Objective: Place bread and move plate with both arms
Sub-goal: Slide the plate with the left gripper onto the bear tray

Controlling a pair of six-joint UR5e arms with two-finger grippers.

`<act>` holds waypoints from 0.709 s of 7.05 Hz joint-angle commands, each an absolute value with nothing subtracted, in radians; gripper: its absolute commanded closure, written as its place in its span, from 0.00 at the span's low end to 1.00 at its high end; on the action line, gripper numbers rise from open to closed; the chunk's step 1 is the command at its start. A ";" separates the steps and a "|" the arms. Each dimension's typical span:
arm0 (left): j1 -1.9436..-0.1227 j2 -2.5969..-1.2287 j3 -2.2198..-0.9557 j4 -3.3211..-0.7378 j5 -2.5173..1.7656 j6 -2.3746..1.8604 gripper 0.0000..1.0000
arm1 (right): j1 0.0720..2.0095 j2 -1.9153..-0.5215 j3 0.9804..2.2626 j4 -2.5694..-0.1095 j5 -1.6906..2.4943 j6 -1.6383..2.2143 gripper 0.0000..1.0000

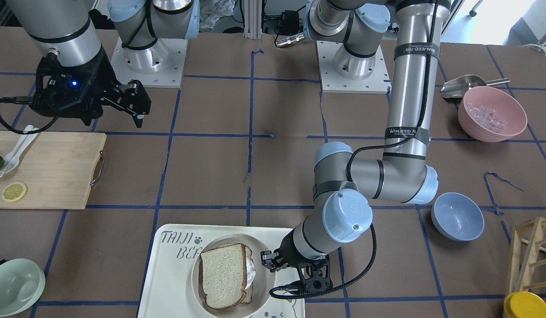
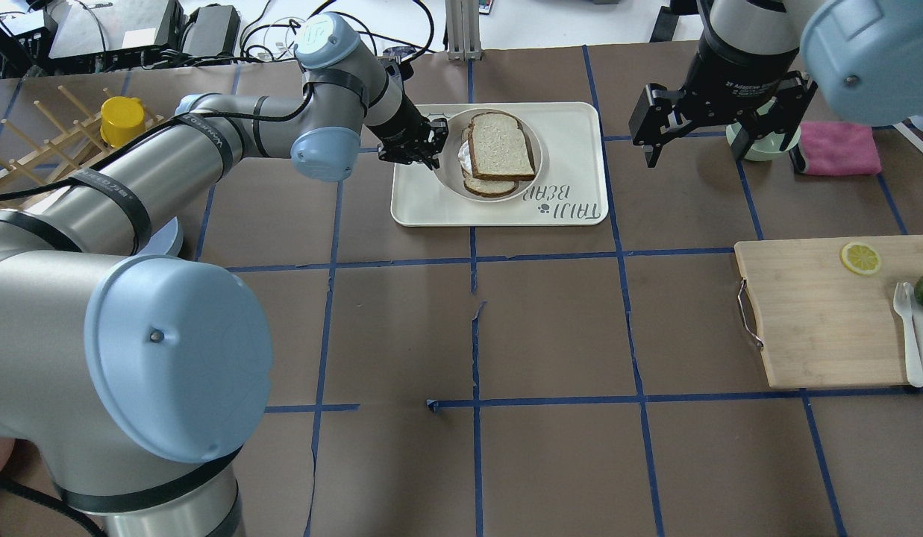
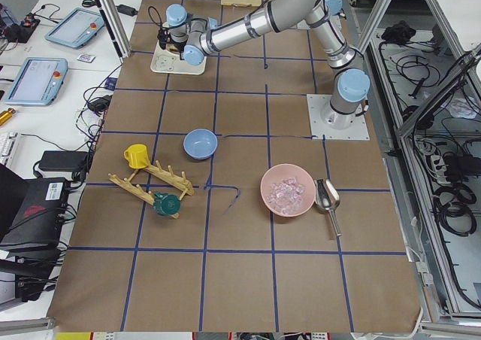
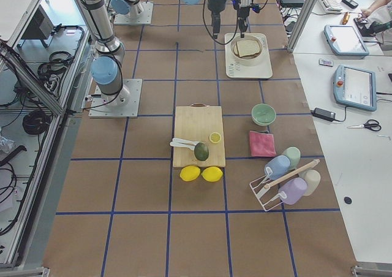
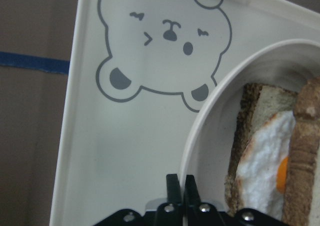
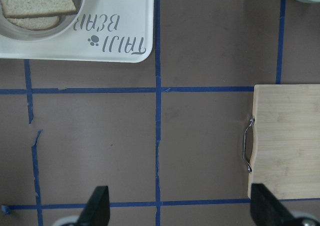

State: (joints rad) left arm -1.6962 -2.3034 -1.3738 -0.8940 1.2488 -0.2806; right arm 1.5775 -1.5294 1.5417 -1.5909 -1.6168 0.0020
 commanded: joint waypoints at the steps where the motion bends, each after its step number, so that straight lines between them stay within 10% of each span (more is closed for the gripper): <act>1: -1.695 -2.322 -1.367 -0.890 1.250 -0.279 1.00 | 1.575 -1.528 1.542 -1.591 -1.617 0.002 0.00; 2: -1.695 -2.322 -1.371 -0.885 1.255 -0.273 0.18 | 1.575 -1.528 1.542 -1.589 -1.617 0.003 0.00; 3: -1.697 -2.319 -1.371 -0.879 1.255 -0.276 0.00 | 1.575 -1.528 1.542 -1.589 -1.617 0.003 0.00; 5: -1.698 -2.269 -1.379 -0.899 1.285 -0.276 0.00 | 1.575 -1.528 1.542 -1.586 -1.617 0.002 0.00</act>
State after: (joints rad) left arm -1.6968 -2.2990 -1.3733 -0.8853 1.2648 -0.2760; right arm 1.5754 -1.5279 1.5423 -1.5878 -1.6168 0.0020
